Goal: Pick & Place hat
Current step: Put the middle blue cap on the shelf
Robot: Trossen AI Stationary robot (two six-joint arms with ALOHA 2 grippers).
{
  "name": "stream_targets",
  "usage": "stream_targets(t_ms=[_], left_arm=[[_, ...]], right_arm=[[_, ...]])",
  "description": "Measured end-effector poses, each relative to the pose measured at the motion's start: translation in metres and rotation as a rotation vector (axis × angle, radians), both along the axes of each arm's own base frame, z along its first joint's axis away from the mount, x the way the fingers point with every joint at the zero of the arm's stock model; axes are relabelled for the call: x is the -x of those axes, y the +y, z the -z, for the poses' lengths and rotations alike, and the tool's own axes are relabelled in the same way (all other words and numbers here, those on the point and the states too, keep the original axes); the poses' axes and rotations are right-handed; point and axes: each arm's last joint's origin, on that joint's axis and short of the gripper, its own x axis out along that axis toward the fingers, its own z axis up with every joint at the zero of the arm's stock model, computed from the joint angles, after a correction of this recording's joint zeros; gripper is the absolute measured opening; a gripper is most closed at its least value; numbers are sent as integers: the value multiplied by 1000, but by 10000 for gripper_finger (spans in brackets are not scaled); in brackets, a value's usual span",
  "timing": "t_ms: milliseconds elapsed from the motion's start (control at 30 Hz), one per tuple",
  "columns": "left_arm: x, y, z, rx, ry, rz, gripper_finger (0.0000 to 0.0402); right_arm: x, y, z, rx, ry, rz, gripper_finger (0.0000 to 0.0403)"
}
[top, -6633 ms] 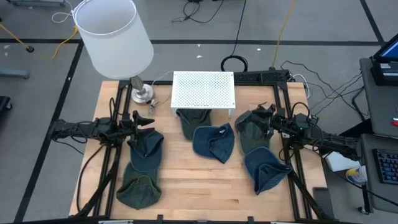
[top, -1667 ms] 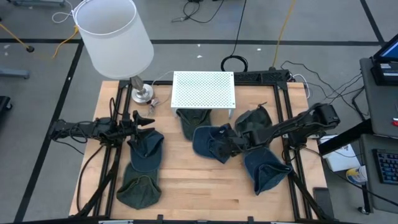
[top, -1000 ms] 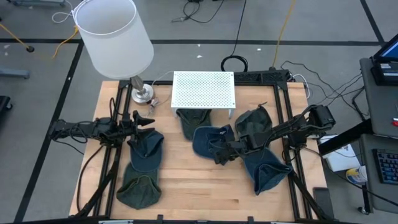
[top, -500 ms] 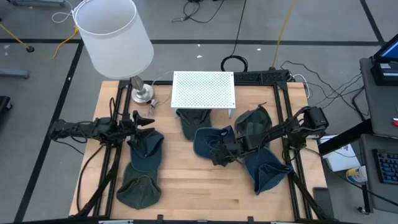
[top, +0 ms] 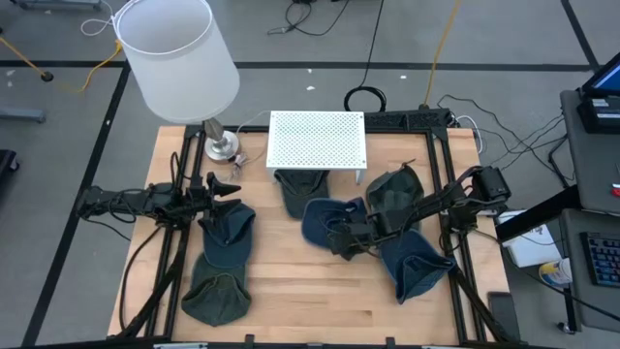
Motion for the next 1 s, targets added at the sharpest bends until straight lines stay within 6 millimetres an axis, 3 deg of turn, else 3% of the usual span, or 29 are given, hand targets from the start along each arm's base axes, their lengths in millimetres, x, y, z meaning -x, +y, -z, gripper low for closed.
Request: stream_targets(t_ms=[100,300,567,733,1000], left_arm=[[0,0,0,0,0,0,239],[0,0,0,0,0,0,239],[0,0,0,0,-1,0,239],[0,0,0,0,0,0,239],[0,0,0,0,0,0,239]], right_arm=[[-2,0,-1,0,-20,-4,5],[0,0,-7,17,-46,-35,3],[14,-4,-50,98,-159,-143,1],[17,-6,-66,162,-244,-220,6],[17,-6,-73,252,-309,-400,1]])
